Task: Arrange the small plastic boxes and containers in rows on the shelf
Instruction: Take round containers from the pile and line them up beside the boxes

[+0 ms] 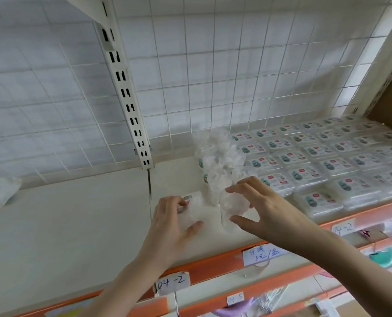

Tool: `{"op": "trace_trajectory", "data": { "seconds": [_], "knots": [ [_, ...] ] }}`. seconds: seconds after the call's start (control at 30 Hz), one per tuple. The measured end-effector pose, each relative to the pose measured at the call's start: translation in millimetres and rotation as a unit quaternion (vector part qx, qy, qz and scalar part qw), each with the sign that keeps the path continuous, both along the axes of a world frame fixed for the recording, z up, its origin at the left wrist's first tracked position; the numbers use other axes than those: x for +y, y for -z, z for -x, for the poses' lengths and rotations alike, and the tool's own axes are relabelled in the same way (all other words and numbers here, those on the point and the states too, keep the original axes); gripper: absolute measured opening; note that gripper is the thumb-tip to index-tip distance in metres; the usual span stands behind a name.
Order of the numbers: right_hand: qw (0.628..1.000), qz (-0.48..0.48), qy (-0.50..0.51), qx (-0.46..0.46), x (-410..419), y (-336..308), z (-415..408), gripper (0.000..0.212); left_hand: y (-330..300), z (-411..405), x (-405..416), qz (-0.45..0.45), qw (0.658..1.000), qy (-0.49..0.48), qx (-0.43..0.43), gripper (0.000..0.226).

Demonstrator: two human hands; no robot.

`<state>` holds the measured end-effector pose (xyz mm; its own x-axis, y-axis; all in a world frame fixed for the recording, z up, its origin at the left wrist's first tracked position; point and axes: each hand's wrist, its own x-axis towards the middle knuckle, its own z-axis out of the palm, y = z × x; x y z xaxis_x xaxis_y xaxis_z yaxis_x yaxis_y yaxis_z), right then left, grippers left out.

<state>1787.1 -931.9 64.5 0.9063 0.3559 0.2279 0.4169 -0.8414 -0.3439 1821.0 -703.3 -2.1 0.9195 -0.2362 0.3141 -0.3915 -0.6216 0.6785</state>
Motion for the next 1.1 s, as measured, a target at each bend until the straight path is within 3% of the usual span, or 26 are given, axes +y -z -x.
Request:
{"op": "trace_trajectory", "data": {
  "seconds": [0.17, 0.33, 0.5, 0.73, 0.87, 0.97, 1.1],
  "knots": [
    [1.0, -0.001, 0.012, -0.029, -25.3, 13.8, 0.4, 0.05, -6.9, -0.7, -5.8, 0.043, 0.993, -0.068, -0.088, 0.044],
    [0.998, 0.004, 0.012, -0.063, -39.3, 28.5, -1.9, 0.048, -21.0, 4.2, -16.8, 0.163, 0.97, -0.148, -0.101, 0.037],
    [0.992, -0.014, 0.021, -0.126, -43.4, 41.2, -6.4, 0.046, -43.5, 16.3, -37.2, 0.25, 0.949, -0.151, -0.119, 0.033],
    [0.987, -0.03, 0.04, -0.153, -48.7, 46.0, -7.8, 0.049, -75.2, 30.2, -69.0, 0.275, 0.947, -0.119, -0.113, 0.028],
    [0.97, -0.191, 0.038, -0.144, -54.5, 26.5, -0.9, 0.044, -87.5, 29.4, -89.4, 0.323, 0.941, -0.083, -0.059, 0.032],
    [0.942, -0.331, -0.001, -0.053, -60.3, 5.0, 6.2, 0.037, -90.0, 28.7, -106.9, 0.371, 0.928, -0.036, -0.006, 0.03],
    [0.903, -0.425, -0.031, 0.054, -66.0, -5.6, 13.5, 0.03, -93.5, 32.2, -131.2, 0.41, 0.903, 0.052, 0.114, 0.03]
  ]
}}
